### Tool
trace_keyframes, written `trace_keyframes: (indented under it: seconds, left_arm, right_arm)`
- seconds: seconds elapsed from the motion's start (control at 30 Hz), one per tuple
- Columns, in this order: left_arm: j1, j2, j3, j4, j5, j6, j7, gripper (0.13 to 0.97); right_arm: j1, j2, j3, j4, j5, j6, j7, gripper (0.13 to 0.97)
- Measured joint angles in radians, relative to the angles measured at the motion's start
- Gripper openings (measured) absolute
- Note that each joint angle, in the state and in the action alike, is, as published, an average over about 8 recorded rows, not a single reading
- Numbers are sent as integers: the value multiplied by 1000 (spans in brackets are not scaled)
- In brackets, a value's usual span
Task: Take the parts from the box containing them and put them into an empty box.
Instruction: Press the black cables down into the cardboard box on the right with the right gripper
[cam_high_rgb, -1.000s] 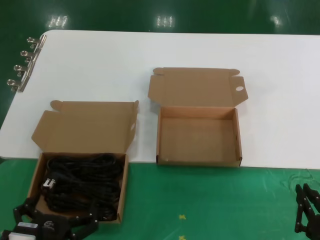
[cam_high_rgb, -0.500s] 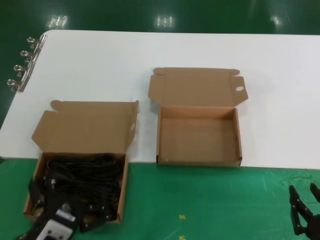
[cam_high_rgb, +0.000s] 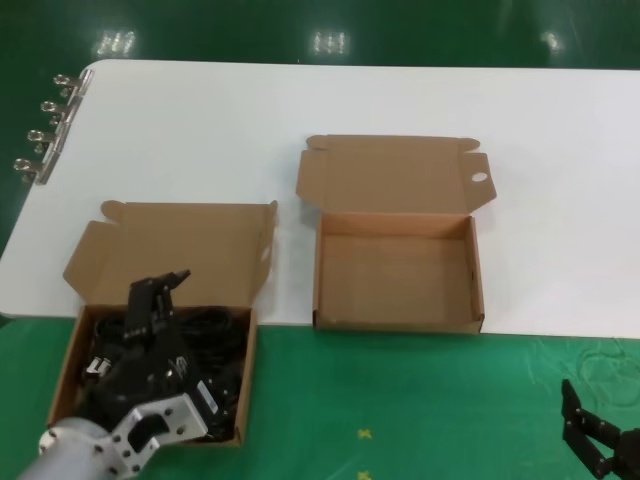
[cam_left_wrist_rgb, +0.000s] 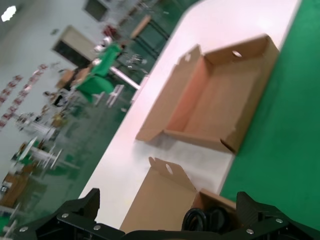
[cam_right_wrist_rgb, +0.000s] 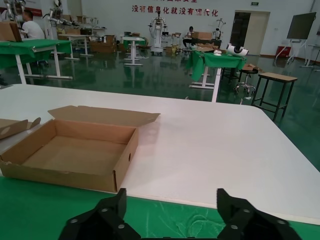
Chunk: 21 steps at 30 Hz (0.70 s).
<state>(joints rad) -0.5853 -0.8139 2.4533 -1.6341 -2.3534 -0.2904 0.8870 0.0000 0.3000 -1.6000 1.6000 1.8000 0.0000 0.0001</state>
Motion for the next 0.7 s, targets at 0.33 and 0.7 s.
trace_keyframes:
  seconds: [0.33,0.7]
  left_arm:
    - [-291,-73,270,121,-345,-37,354,966]
    - [-373,-83,298,272,-397,58,375,966]
  right_arm:
    - [0,0,0,0,0,0,0,745]
    - [0,0,0,0,0,0,0,885]
